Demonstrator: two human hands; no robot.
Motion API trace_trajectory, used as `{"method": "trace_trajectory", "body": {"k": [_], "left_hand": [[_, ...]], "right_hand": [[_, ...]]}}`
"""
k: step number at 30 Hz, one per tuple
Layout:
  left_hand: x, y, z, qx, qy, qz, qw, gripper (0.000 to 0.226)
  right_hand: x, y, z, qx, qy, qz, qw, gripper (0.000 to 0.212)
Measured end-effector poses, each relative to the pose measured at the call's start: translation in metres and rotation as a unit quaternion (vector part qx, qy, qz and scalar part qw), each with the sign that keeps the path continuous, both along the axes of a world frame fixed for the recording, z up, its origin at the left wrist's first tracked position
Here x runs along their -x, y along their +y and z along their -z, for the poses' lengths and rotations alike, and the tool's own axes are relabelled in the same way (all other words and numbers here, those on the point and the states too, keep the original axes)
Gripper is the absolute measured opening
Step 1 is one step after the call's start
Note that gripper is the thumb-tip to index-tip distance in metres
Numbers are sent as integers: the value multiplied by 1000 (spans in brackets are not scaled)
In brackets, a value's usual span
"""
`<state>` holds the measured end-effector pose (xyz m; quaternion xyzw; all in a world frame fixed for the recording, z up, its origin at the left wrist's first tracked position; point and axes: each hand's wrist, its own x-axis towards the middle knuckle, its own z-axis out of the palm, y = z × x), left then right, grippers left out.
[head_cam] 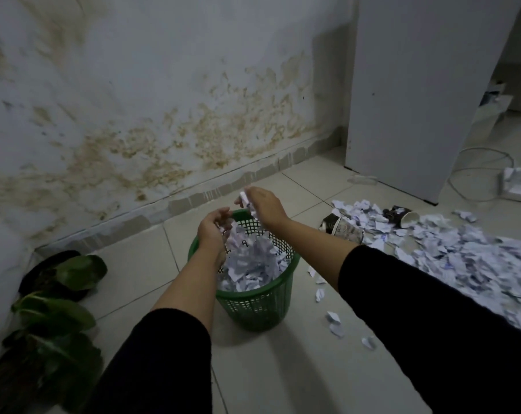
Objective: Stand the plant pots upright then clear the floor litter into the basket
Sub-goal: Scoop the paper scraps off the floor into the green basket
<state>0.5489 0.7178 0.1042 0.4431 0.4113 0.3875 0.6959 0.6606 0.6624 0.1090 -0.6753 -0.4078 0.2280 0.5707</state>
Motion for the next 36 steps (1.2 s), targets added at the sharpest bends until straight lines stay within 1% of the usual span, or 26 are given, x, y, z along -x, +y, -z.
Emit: {"method": "trace_trajectory", "body": {"k": [2,7,11,14,18,20,23,26,27,28,32,34,36], "left_hand": [[0,0,0,-18,25,-4,1000,31],[0,-6,-6,-49,47,14,998,28],[0,-7,-9,-45,45,30,998,37],[0,-10,-13,-48,45,41,997,36],[0,-13,-17,-39,49,45,997,40],[1,-14,-18,-33,51,49,997,39],[1,-13,-20,-31,46,49,997,35],[0,-12,-20,-30,35,40,998,35],[0,-12,-20,-32,33,35,998,36],[-1,-12,-20,-35,34,29,998,36],[-3,-13,-21,-52,31,-3,998,35],[-4,-12,-21,-51,30,-10,998,33],[-3,-10,-20,-49,31,-11,998,33]], "right_hand": [[-4,-3,1,-9,21,-3,1000,30],[-12,-8,3,-23,24,-1,999,26],[-12,-11,0,-45,13,14,999,46],[-10,-6,1,-52,8,40,998,49],[-5,-8,-4,-42,9,29,999,58],[-2,-7,-8,-27,9,25,999,65],[0,-1,-11,21,25,2,999,74],[-1,6,-6,39,35,-20,998,96],[-2,8,-4,41,36,-19,998,99],[-2,10,-3,40,37,-20,998,95],[-2,5,-10,48,4,-12,999,62],[-5,2,-11,45,22,-13,999,44],[-6,-1,-9,20,52,-27,998,28]]}}
